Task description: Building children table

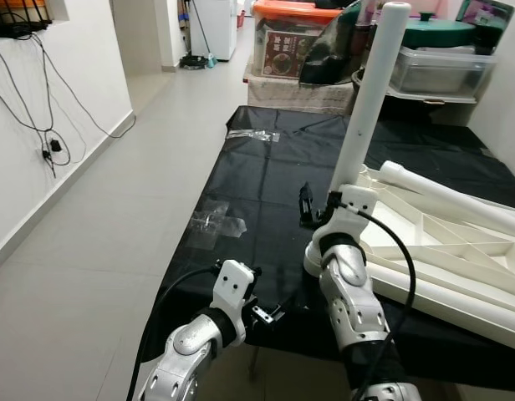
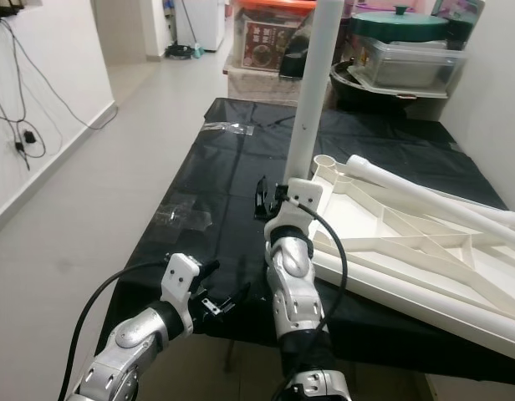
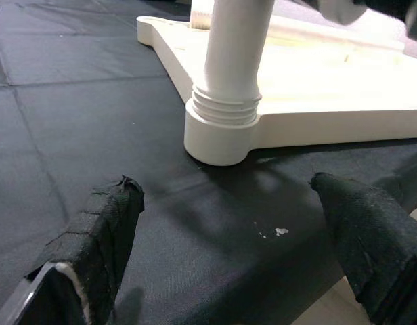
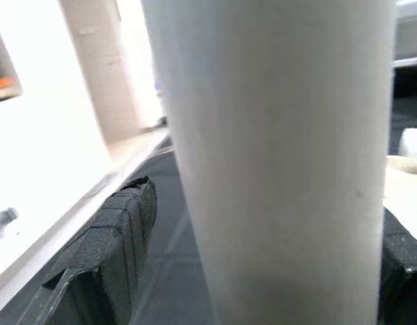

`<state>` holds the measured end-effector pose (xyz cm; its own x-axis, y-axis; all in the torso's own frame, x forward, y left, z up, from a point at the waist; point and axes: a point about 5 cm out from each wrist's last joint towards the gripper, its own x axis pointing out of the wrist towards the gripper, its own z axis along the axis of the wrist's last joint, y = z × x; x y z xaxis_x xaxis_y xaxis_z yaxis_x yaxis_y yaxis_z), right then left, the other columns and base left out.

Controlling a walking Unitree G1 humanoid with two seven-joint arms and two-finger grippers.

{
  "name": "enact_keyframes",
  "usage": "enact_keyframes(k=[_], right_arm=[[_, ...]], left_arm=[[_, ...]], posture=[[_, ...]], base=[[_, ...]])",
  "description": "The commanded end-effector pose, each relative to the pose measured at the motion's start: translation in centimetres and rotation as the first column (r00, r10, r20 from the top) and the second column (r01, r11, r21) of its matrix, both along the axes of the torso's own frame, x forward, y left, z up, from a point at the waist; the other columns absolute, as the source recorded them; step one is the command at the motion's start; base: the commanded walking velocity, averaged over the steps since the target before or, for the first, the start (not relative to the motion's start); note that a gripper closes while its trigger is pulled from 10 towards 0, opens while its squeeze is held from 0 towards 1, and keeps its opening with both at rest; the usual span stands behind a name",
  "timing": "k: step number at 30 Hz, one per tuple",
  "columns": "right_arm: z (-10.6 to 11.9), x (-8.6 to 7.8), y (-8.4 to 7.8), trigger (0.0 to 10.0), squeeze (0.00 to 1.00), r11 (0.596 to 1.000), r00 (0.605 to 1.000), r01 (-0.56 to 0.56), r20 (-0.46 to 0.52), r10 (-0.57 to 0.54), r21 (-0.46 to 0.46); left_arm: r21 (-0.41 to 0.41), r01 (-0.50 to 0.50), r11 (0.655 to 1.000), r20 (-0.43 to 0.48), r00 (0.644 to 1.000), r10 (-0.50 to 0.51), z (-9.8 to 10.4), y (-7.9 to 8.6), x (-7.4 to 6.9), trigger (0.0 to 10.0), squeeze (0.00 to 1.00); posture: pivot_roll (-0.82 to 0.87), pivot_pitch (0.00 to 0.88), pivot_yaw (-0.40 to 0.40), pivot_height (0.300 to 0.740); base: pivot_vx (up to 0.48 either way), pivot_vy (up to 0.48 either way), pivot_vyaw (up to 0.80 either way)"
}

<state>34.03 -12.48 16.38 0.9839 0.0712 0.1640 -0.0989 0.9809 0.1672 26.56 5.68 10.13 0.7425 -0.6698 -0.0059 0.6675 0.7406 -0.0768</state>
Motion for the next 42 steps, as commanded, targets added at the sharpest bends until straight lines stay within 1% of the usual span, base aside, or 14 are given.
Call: enact_keyframes(k=[1,7,10,15,18,19,20,21,23,33,34,35,37,42], right_arm=[[-1.0,-0.3,1.5,10.0,0.00,0.983,0.982,-0.181,-0.055,0.179,-0.024],[-2.0,-0.1,0.2,10.0,0.00,0.830,0.835,-0.541,-0.202,0.511,-0.135],[-2.0,0.0,-0.1,10.0,0.00,0.800,0.809,-0.581,-0.217,0.547,-0.149],[-1.3,0.6,0.3,10.0,0.00,0.568,0.578,-0.813,-0.297,0.760,-0.130],[-1.3,0.7,0.8,10.0,0.00,0.493,0.500,-0.863,-0.326,0.802,-0.112],[-1.1,1.0,1.2,2.9,0.00,0.461,0.468,-0.881,-0.332,0.819,-0.104],[-1.1,1.0,1.2,2.9,0.00,0.461,0.468,-0.881,-0.332,0.819,-0.104],[-1.0,1.2,1.4,0.0,0.00,0.458,0.465,-0.883,-0.333,0.820,-0.103],[-0.9,1.3,1.5,0.0,0.00,0.450,0.457,-0.887,-0.336,0.824,-0.101],[0.7,3.7,1.8,0.0,0.00,0.753,0.778,-0.627,-0.211,0.592,-0.201],[0.9,4.3,1.0,0.0,0.00,0.847,0.868,-0.492,-0.188,0.459,-0.201],[0.9,4.3,1.0,0.0,0.00,0.847,0.868,-0.492,-0.188,0.459,-0.201],[0.9,4.6,-1.8,0.0,0.00,0.984,0.986,-0.070,-0.163,0.043,-0.165],[0.3,2.6,-4.0,0.0,0.00,0.939,0.928,0.323,-0.155,-0.339,-0.121]], left_arm=[[0.005,0.009,1.000,-0.008,1.000,-0.009,-0.2,-0.1,-0.1,10.0,0.00],[0.007,0.013,1.000,-0.005,1.000,-0.013,-0.2,-0.1,0.0,10.0,0.00],[0.008,0.015,1.000,-0.005,1.000,-0.015,-0.2,-0.1,0.0,10.0,0.00],[0.001,0.014,1.000,0.007,1.000,-0.014,0.0,-0.2,0.0,10.0,0.00],[-0.002,0.013,1.000,0.008,1.000,-0.013,0.1,-0.2,-0.2,10.0,0.00],[-0.004,0.013,1.000,0.007,1.000,-0.012,0.2,-0.2,-0.3,10.0,0.00],[-0.004,0.013,1.000,0.007,1.000,-0.012,0.2,-0.2,-0.3,10.0,0.00],[-0.005,0.012,1.000,0.006,1.000,-0.012,0.2,-0.2,-0.4,10.0,0.00],[-0.007,0.012,1.000,0.007,1.000,-0.012,0.2,-0.2,-0.5,10.0,0.00],[-0.003,0.017,1.000,0.013,1.000,-0.017,0.4,-0.2,-0.9,10.0,0.00],[-0.003,0.017,1.000,0.012,1.000,-0.017,0.4,-0.2,-0.9,10.0,0.00],[-0.003,0.017,1.000,0.012,1.000,-0.017,0.4,-0.2,-0.9,10.0,0.00],[-0.004,0.018,1.000,0.010,1.000,-0.018,0.4,-0.1,-0.9,10.0,0.00],[-0.003,0.020,1.000,0.007,1.000,-0.020,0.4,-0.1,-0.8,10.0,0.00]], posture=[[0.10,0.000,-0.087,0.740],[0.09,0.000,-0.083,0.740],[0.09,0.000,-0.083,0.740],[0.11,0.000,-0.095,0.740],[0.12,0.000,-0.103,0.740],[0.12,0.000,-0.105,0.740],[0.12,0.000,-0.105,0.740],[0.12,0.000,-0.107,0.740],[0.12,0.000,-0.109,0.740],[0.12,0.000,-0.112,0.740],[0.12,0.000,-0.110,0.740],[0.12,0.000,-0.110,0.740],[0.11,0.000,-0.103,0.740],[0.10,0.000,-0.098,0.740]], base=[[0.000,0.000,0.00],[0.000,0.000,0.00],[0.000,0.000,0.00],[0.000,0.000,0.00],[0.000,0.000,0.00],[0.000,0.000,0.00],[0.000,0.000,0.00],[0.000,0.000,0.00],[0.000,0.000,0.00],[0.000,0.000,0.00],[0.000,0.000,0.00],[0.000,0.000,0.00],[0.000,0.000,0.00],[0.000,0.000,0.00]])
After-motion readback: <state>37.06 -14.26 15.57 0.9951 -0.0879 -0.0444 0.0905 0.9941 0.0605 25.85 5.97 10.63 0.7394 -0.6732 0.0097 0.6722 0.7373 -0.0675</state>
